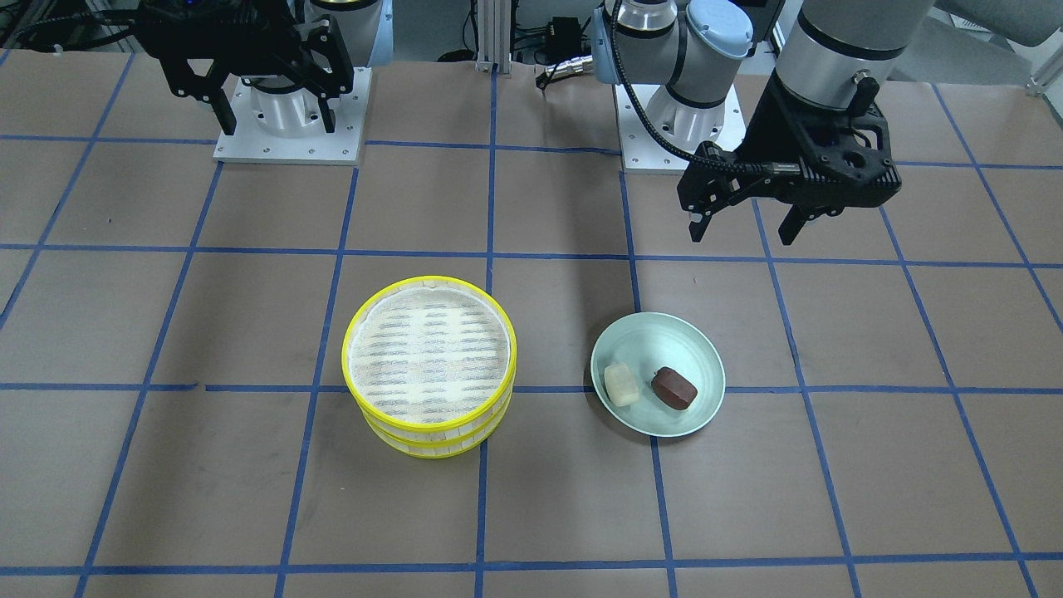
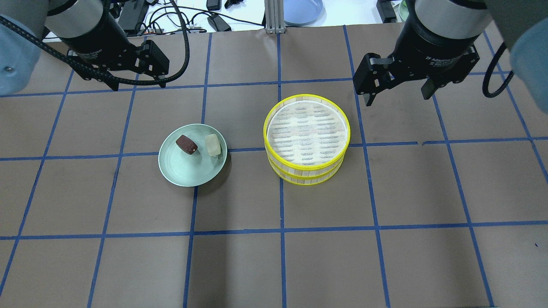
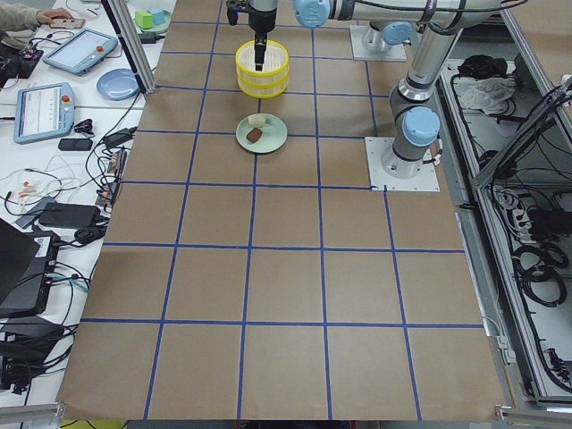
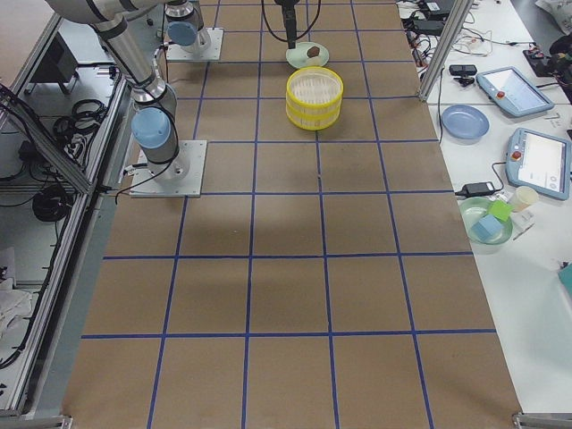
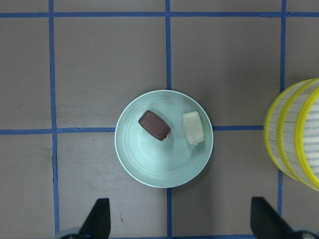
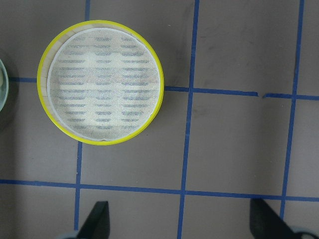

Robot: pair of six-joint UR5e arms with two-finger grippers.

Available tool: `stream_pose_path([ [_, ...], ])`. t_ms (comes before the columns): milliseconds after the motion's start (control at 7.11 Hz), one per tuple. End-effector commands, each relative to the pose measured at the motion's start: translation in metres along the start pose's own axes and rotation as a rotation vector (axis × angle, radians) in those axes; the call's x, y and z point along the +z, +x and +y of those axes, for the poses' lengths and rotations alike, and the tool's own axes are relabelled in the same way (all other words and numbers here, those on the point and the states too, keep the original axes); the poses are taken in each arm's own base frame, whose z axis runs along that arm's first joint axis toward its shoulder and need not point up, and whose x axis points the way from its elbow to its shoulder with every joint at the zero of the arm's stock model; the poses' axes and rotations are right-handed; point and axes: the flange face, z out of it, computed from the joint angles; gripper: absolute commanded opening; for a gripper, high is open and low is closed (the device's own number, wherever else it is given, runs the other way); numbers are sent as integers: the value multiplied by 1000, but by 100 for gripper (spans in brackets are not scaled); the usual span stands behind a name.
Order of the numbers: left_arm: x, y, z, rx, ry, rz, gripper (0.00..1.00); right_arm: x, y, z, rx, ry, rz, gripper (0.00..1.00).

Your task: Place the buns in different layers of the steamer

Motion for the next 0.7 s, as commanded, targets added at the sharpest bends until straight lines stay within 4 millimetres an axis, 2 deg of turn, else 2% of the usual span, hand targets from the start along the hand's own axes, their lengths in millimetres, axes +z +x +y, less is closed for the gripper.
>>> stream_pose_path([
  [0,0,0,0,2,-1,-1,100,1,0,0,0,-1,-1,100],
  [563,5,0,1,0,-10,-1,100,1,1,-1,1,-1,0,100],
])
